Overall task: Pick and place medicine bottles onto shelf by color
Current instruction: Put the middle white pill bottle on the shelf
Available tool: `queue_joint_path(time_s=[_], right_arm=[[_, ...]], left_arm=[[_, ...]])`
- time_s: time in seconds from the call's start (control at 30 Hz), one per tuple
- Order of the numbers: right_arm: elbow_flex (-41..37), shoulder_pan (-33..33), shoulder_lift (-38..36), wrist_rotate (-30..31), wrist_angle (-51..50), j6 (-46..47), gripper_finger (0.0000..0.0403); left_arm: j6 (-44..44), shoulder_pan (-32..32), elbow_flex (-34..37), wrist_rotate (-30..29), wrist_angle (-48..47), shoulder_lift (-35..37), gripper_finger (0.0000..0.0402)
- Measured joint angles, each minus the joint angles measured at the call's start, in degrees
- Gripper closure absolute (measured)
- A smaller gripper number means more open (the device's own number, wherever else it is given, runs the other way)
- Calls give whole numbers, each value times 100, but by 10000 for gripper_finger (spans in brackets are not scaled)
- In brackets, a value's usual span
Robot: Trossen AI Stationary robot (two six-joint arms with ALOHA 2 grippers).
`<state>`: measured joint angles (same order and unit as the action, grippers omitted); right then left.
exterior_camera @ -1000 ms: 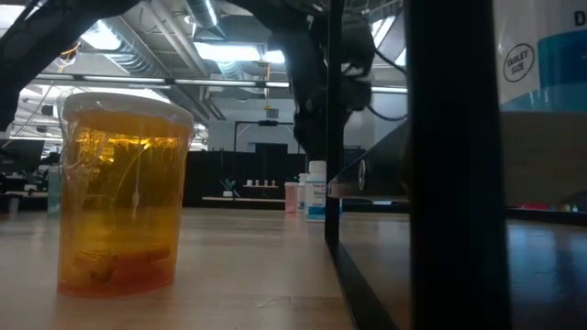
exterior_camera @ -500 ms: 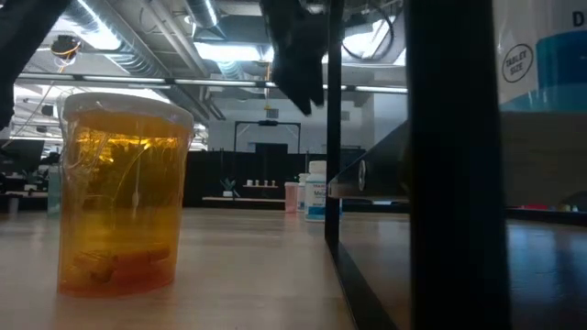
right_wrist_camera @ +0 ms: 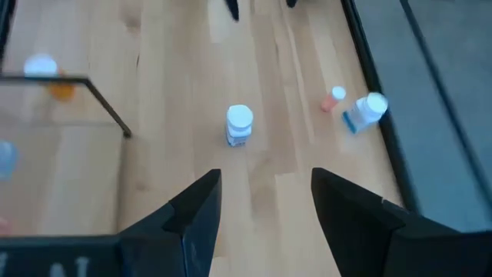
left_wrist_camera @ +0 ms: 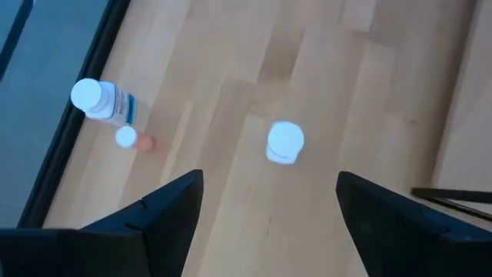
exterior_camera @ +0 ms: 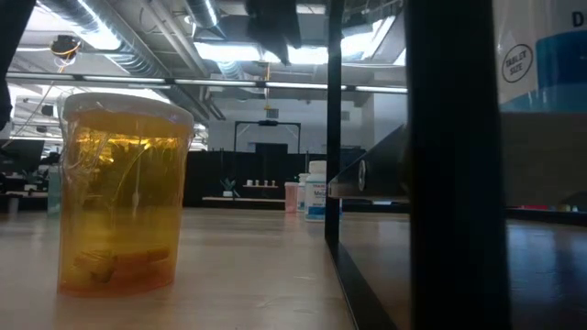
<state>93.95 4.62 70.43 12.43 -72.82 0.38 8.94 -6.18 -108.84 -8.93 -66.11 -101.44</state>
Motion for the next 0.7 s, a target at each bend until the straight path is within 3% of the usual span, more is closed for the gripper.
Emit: queue_joint_path(time_s=[0.1,0.47,0.7], right_arm=[[0,0,7,-6,195,-509,199],[0,4,18,-50,1001,-43,199],[-158,0,107,-45,1665,63,199]], left_arm=[[119,81,0,-28,-169,178,109],[962,467,0,-1068,-876,724,109],[1256,604,-5,-1271,-931,991,109]])
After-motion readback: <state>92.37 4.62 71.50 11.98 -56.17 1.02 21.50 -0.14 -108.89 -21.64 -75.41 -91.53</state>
